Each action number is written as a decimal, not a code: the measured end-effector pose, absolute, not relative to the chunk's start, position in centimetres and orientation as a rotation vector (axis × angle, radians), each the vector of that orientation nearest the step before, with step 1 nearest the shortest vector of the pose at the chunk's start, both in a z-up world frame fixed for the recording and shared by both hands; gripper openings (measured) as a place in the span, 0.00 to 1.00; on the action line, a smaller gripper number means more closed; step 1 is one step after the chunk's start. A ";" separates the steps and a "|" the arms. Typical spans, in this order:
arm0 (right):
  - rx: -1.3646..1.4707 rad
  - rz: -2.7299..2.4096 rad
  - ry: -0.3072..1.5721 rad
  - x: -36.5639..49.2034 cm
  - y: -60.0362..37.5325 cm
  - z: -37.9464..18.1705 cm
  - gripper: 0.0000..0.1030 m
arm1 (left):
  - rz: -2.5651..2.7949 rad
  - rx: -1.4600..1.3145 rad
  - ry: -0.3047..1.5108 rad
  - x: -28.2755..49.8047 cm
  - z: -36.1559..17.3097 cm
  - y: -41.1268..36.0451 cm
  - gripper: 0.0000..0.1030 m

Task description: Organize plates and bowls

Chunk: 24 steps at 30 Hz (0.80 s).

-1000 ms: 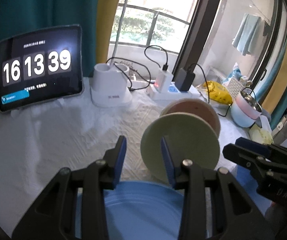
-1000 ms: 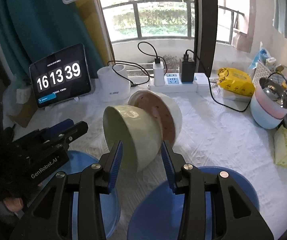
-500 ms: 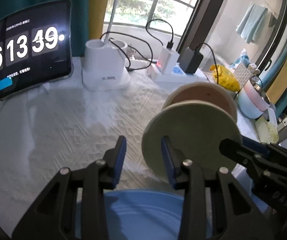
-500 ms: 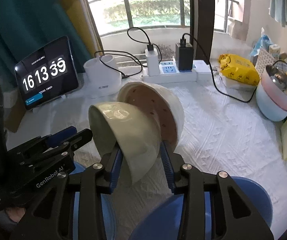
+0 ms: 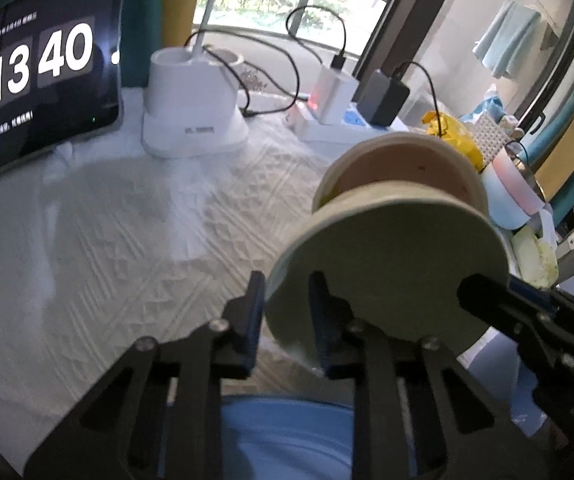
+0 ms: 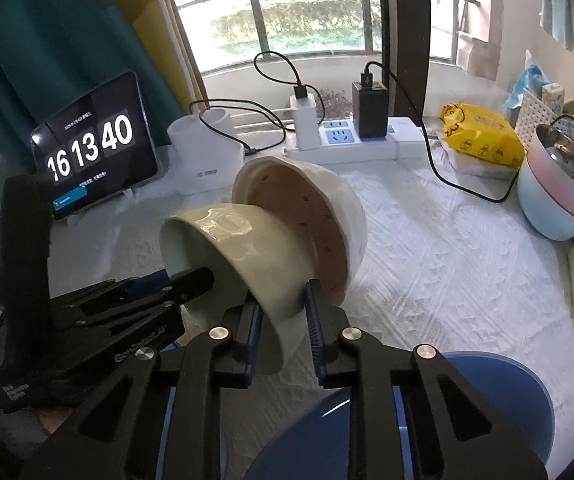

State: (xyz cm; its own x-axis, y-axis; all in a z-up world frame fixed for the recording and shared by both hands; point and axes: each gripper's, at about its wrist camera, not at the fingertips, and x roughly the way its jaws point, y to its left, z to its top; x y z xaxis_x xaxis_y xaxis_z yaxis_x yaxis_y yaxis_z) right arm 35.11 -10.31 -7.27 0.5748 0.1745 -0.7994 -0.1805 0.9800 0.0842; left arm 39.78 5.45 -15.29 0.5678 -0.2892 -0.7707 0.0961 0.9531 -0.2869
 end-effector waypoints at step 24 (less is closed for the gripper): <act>-0.073 0.194 0.857 34.3 -10.6 -4.3 0.01 | -0.183 -0.179 0.873 39.0 -14.3 5.6 0.09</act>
